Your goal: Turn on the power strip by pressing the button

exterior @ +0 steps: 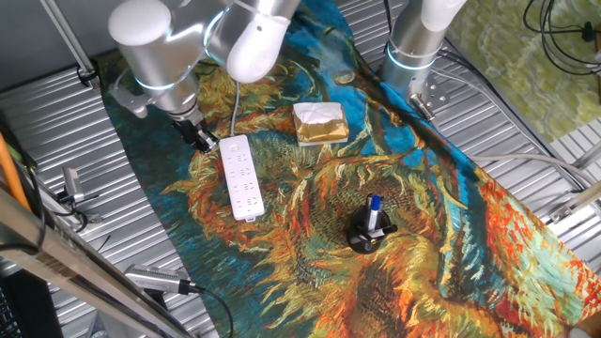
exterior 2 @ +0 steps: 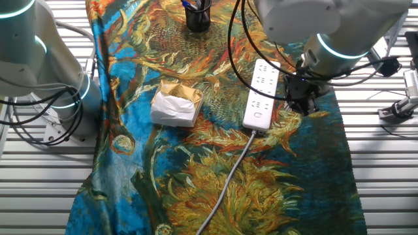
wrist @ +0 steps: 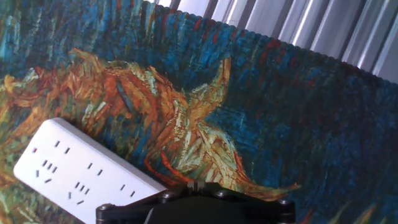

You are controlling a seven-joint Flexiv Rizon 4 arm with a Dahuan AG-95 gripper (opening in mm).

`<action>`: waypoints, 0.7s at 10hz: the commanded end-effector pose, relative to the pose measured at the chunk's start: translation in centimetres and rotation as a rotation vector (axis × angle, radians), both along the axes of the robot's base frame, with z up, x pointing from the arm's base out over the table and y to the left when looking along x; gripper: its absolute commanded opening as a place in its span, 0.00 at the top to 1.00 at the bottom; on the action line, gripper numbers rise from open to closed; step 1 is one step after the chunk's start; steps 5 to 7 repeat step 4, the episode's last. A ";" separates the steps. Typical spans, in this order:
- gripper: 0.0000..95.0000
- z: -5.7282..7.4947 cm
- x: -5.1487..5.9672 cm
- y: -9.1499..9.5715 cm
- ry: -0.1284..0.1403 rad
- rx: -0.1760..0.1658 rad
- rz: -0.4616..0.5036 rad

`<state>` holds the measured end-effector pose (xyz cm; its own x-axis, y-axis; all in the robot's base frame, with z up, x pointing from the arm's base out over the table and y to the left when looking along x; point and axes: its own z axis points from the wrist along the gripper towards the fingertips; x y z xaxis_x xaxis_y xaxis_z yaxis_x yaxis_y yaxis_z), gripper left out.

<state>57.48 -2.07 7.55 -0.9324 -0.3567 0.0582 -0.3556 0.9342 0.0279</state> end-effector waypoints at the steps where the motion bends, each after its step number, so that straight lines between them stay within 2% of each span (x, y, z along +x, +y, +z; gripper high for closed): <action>1: 1.00 0.1 0.1 0.0 0.007 0.006 0.017; 7: 1.00 0.1 0.1 0.1 0.017 0.009 0.041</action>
